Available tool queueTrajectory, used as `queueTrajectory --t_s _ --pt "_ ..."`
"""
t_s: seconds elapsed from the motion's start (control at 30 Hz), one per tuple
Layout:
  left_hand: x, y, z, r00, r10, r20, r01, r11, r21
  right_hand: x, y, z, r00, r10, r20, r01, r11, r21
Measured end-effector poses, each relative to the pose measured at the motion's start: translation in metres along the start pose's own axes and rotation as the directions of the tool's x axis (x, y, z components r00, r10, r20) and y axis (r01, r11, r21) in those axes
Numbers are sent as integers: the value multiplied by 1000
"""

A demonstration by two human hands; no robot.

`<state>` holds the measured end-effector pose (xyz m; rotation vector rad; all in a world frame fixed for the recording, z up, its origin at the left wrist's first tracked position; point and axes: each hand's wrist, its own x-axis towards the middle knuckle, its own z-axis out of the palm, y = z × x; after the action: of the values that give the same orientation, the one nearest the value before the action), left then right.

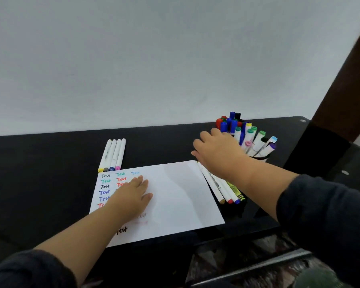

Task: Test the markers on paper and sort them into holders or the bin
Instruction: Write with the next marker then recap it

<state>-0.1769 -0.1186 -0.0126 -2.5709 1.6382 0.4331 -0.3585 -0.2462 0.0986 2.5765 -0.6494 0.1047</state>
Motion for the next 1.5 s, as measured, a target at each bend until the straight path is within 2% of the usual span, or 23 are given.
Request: queueTrajectory --t_s 0.2,0.4,0.53,0.8,0.93,1.07,1.33,1.43,1.5 --pt "-17 -52 -4 996 -94 5 95 994 -57 44 -40 11 987 -158 -15 159 987 39" --pt "-28 -90 -4 994 -107 10 108 987 -117 90 -77 27 975 -222 2 222 974 51" --pt "-29 -99 1 995 -98 0 96 974 -207 118 -100 39 964 -265 8 263 961 84" --pt "-24 -106 6 996 -84 -27 75 968 -239 164 -136 61 937 -327 121 305 937 170" --pt "-24 -107 8 996 -75 -41 64 971 -230 174 -146 66 905 -403 133 387 912 134" --pt "-24 -107 8 997 -67 -44 55 973 -223 178 -147 70 916 -392 87 372 910 186" --pt "-23 -113 15 997 -47 -58 34 977 -213 176 -133 82 917 -398 24 394 914 98" --pt "-23 -113 16 997 -45 -57 32 978 -206 169 -126 84 943 -331 -39 332 926 181" --pt "-23 -113 16 998 -49 -41 40 979 -201 159 -121 83 971 -214 -104 237 916 325"
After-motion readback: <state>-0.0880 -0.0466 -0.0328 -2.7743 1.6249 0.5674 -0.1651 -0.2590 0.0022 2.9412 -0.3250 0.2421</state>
